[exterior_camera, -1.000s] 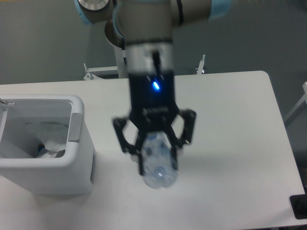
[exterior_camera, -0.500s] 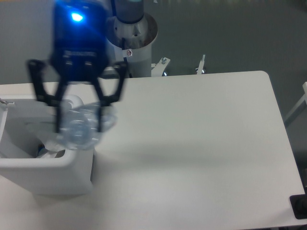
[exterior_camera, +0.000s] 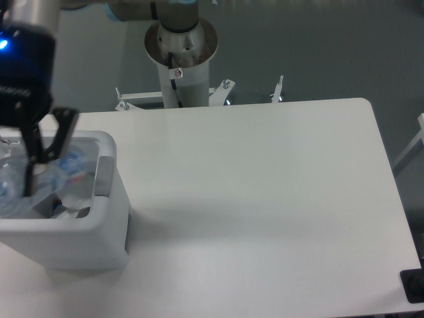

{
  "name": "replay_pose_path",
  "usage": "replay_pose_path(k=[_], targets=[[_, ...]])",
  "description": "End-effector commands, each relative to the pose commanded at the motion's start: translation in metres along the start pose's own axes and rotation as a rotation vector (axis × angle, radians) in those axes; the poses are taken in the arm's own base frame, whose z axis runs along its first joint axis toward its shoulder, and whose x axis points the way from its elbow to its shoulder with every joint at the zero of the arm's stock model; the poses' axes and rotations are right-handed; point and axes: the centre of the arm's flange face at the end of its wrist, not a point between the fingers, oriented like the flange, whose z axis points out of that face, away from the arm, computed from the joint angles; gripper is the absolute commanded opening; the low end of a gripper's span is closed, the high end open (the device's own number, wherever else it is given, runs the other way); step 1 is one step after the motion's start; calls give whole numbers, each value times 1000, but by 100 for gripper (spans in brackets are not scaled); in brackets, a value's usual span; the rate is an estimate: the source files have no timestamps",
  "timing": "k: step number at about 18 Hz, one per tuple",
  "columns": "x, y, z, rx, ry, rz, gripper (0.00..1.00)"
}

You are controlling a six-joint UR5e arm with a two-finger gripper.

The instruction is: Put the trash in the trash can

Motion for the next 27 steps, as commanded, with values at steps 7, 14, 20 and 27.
replay_pose_path(k=[7, 14, 20, 27], targets=[[1, 29, 5, -56, 11, 0, 99], [-47, 23, -22, -28, -103, -7, 100], [-85, 14, -34, -19, -156, 53, 100], [-119, 31, -35, -99, -244, 174, 100]])
